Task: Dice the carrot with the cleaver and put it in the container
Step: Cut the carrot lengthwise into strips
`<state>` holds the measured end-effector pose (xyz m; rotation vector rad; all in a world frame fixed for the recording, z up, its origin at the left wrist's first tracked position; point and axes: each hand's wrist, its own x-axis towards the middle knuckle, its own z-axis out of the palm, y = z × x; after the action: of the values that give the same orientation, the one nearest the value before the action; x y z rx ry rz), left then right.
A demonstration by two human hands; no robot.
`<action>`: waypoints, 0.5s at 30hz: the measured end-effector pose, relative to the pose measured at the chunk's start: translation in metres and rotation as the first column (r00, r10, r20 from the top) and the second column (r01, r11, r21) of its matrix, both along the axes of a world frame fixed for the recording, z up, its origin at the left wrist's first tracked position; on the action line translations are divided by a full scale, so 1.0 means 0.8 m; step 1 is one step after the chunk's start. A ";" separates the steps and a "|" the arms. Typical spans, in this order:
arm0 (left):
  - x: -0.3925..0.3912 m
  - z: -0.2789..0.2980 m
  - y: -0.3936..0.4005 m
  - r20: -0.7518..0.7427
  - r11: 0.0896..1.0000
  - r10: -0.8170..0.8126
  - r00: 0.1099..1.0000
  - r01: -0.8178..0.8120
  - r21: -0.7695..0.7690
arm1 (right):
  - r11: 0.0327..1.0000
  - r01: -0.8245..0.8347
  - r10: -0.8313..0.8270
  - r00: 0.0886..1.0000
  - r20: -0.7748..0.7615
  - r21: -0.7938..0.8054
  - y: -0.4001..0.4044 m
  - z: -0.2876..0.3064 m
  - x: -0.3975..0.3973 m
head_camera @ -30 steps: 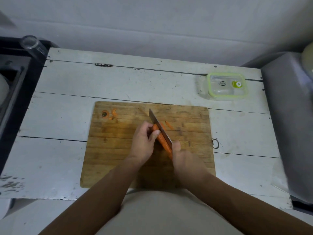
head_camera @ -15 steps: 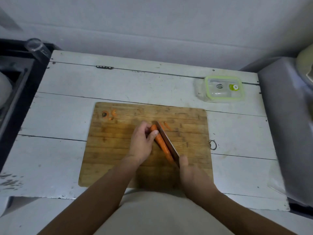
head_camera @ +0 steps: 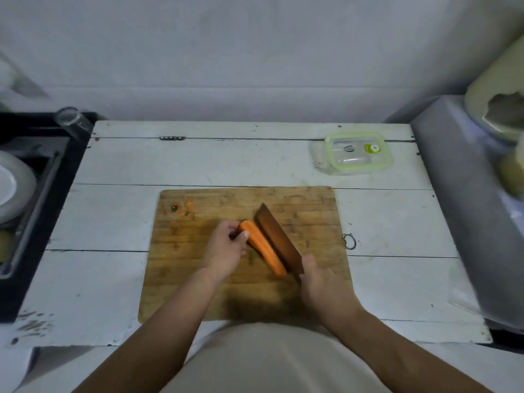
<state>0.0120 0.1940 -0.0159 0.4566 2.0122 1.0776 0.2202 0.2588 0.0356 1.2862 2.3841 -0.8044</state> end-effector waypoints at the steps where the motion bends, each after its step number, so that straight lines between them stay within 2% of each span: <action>1: 0.001 0.004 -0.003 0.007 1.000 0.017 1.000 -0.017 -0.018 | 1.000 0.007 -0.007 1.000 -0.021 0.006 0.003 0.001 -0.003; 6: 0.019 0.010 -0.009 -0.004 0.985 0.168 0.986 -0.168 -0.041 | 0.996 -0.070 0.074 0.995 -0.069 0.063 0.008 0.004 -0.029; 9: 0.033 0.007 -0.009 -0.012 0.964 0.256 0.967 -0.256 -0.071 | 0.999 -0.037 0.040 0.993 -0.109 0.032 0.006 0.003 -0.016; 11: 0.047 0.007 -0.004 -0.067 0.964 0.233 0.970 -0.240 -0.112 | 0.999 0.037 -0.041 0.981 -0.191 -0.024 0.006 0.005 0.005; 15: 0.076 0.010 0.017 -0.351 0.933 0.062 0.934 -0.179 -0.312 | 0.984 0.171 -0.174 0.914 -0.366 -0.041 0.018 0.016 0.034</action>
<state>0.0730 0.2075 -0.0082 0.3515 2.5030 0.7310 0.2472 0.2733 0.0483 1.4680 2.5674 -1.2023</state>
